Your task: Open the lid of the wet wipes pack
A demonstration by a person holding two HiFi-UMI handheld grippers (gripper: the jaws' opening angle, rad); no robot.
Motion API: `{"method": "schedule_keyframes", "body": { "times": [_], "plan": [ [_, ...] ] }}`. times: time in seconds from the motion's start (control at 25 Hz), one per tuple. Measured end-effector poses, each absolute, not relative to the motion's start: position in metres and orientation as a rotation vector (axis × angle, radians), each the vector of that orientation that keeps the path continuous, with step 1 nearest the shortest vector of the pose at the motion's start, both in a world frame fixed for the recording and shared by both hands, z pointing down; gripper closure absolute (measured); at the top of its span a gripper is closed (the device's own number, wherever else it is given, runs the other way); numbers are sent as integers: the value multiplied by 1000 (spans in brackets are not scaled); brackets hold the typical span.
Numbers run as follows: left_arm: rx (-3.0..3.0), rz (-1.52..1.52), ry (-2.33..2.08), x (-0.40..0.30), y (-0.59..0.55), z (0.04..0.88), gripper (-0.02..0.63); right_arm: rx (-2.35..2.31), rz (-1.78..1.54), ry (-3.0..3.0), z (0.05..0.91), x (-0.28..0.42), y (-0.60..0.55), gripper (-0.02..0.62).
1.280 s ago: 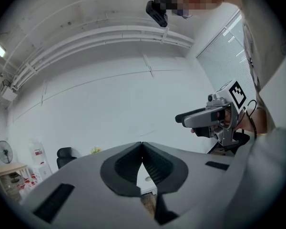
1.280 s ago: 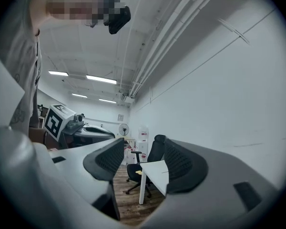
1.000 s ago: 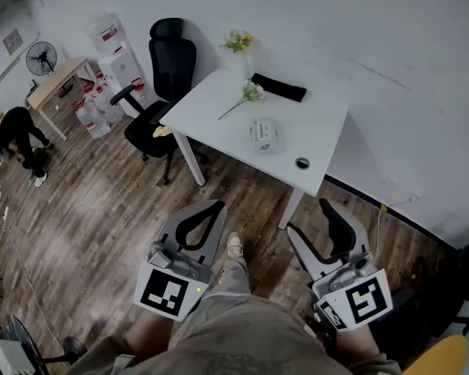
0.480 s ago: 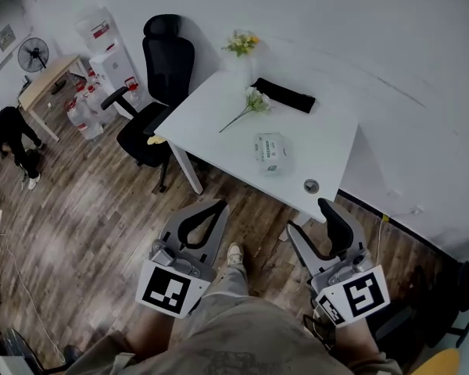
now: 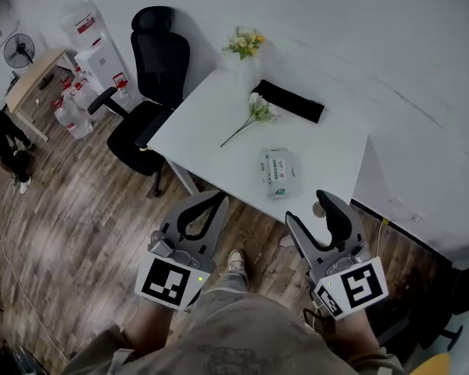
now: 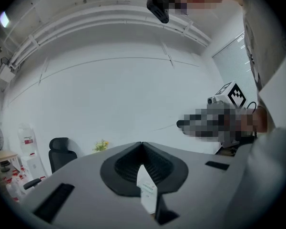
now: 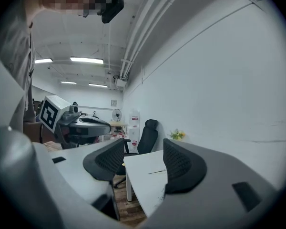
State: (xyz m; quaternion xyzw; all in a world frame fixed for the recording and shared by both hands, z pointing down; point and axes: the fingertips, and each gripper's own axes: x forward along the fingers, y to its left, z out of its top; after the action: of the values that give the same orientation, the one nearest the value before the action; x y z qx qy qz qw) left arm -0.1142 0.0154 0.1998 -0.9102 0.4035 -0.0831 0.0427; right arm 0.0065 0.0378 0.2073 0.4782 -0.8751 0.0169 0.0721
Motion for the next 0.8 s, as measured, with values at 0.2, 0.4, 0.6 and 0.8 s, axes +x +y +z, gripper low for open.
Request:
{"method": "schedule_keyframes", "body": {
  "times": [0.2, 0.4, 0.6, 0.8],
  "plan": [
    [-2818, -271, 1186, -117, -42, 206, 589, 1461, 81, -2580, 216, 0, -19, 334],
    [-2842, -290, 1123, -113, -85, 213, 589, 1503, 112, -2534, 225, 3, -62, 334],
    [-2853, -305, 1109, -107, -112, 219, 589, 1510, 133, -2504, 235, 12, -91, 333],
    [-2852, -342, 1132, -96, -129, 226, 589, 1491, 168, -2495, 248, 24, -113, 336]
  ]
}}
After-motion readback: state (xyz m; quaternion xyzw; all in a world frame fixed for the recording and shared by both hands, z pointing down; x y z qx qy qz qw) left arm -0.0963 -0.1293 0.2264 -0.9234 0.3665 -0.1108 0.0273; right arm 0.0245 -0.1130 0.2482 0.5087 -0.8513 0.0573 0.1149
